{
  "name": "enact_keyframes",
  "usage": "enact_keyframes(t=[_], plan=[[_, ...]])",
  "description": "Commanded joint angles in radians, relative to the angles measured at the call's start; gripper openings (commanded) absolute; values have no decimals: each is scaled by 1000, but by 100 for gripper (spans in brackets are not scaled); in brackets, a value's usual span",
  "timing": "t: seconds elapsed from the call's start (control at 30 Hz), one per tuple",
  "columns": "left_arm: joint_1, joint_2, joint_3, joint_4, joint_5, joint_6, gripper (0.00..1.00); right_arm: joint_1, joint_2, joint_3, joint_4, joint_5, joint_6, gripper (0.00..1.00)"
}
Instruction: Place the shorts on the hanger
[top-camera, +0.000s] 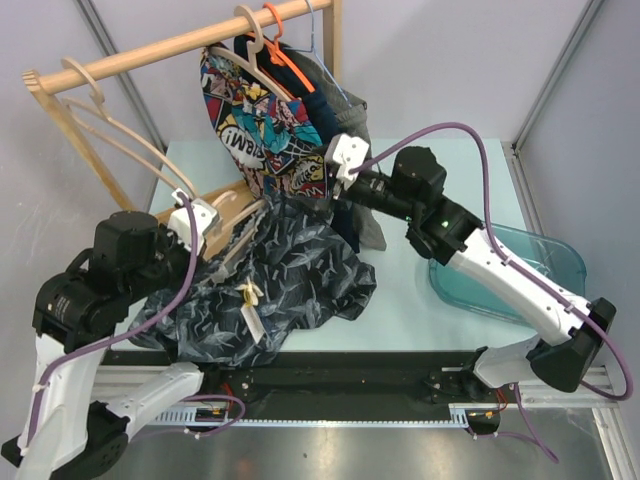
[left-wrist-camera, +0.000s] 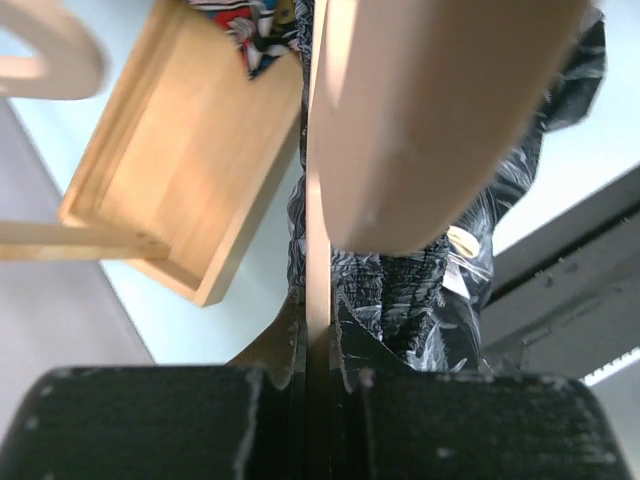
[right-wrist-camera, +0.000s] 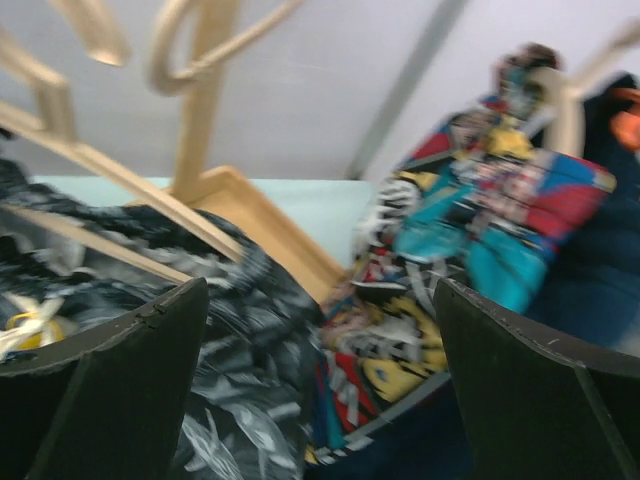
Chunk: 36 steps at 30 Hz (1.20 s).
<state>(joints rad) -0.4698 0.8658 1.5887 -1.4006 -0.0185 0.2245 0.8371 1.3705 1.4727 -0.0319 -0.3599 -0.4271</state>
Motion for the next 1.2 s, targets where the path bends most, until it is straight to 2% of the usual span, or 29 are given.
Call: enact_keyframes(t=[0.0,0.17,0.33,0.5,0.73,0.83,1.0,1.17], plan=[[3,28,112,8,-126,-83,0,-16,36,32,23,105,48,96],[17,107,185,-9,-136,-215,0,-23,169,63,142,177,82,86],[17,174,275,32,-172,-328,0,-30,262,124,153,197,125,82],[17,239,370,78,-161,-401,0,-32,361,196,184,197,155,71],[16,208,329,244,-75,-545,0,-32,467,313,188,184,249,70],[17,199,277,301,-95,-617,0,-30,489,342,179,161,251,70],[25,217,214,241,-280,-663,0,-41,487,344,170,182,252,70],[94,171,188,213,-348,-675,0,-72,444,308,161,191,274,72]])
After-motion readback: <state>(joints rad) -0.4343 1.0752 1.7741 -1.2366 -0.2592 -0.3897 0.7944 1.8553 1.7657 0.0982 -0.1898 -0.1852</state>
